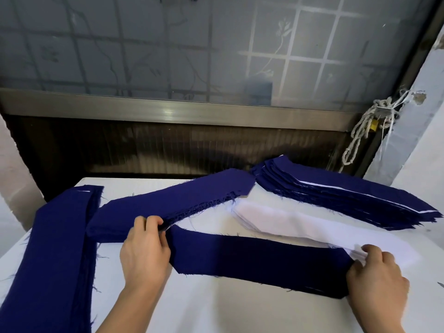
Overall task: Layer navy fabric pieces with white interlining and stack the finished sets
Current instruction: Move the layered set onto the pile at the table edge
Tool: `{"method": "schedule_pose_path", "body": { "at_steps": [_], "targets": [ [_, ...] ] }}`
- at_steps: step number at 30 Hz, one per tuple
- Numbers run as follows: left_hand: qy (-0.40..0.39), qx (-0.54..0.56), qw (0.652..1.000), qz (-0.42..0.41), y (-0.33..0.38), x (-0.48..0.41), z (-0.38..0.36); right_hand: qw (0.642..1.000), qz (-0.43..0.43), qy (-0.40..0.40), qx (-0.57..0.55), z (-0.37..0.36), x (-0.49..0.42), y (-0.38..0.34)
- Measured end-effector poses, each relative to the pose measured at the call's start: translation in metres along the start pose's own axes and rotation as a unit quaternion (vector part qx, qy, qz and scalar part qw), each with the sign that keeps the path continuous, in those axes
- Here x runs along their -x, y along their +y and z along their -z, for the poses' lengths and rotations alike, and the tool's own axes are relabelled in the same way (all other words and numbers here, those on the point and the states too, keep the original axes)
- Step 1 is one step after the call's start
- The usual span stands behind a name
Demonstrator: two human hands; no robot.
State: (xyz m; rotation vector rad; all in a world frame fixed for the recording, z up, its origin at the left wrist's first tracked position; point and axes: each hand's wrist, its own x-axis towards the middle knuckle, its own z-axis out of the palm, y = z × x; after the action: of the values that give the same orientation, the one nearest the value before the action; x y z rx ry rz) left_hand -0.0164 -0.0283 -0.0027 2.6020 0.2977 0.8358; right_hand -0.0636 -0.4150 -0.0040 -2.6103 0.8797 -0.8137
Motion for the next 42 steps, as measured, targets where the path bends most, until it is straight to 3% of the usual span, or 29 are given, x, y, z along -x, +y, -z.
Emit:
{"method": "schedule_pose_path", "body": {
  "at_steps": [3,7,10,14,20,24,25,28,30,36,40,42],
  "targets": [
    [0.019,-0.032,0.999,-0.03,-0.002,0.002,-0.002,0.998,-0.04,-0.016,0.036,-0.002,0.001,-0.001],
    [-0.071,-0.14,0.988,0.016,-0.001,0.006,-0.008,0.992,-0.033,-0.062,0.104,0.0,0.001,-0.004],
    [-0.099,-0.168,0.981,0.02,0.001,0.006,-0.011,0.992,0.07,-0.088,0.059,0.002,-0.001,-0.006],
    [-0.095,-0.104,0.99,0.002,-0.001,0.005,-0.012,0.976,0.182,-0.104,-0.061,0.0,0.002,-0.005],
    [-0.133,-0.034,0.99,-0.033,0.002,0.006,-0.007,0.994,0.09,-0.057,0.03,-0.008,0.0,-0.004],
    [-0.102,0.031,0.994,0.009,0.0,0.006,-0.005,1.0,-0.024,-0.013,-0.016,0.002,-0.003,-0.003],
    [-0.09,0.054,0.994,0.021,-0.001,0.006,-0.005,1.0,-0.005,-0.005,-0.03,0.003,-0.003,-0.003],
    [-0.083,0.103,0.991,0.016,-0.004,0.006,-0.004,0.984,0.179,-0.011,-0.015,-0.002,0.003,-0.004],
    [-0.08,0.135,0.988,-0.016,-0.003,0.009,-0.004,0.966,0.256,-0.018,0.006,-0.004,0.005,-0.004],
    [-0.036,0.143,0.975,-0.169,0.007,0.018,-0.004,0.958,0.288,-0.011,-0.005,-0.005,0.004,-0.004],
    [-0.056,0.106,0.942,-0.312,0.018,0.023,0.003,0.939,0.339,-0.062,-0.007,0.007,0.015,-0.024],
    [-0.067,0.097,0.912,-0.393,0.03,0.03,0.009,0.923,0.36,-0.133,-0.013,0.012,0.027,-0.045]
  ]
}}
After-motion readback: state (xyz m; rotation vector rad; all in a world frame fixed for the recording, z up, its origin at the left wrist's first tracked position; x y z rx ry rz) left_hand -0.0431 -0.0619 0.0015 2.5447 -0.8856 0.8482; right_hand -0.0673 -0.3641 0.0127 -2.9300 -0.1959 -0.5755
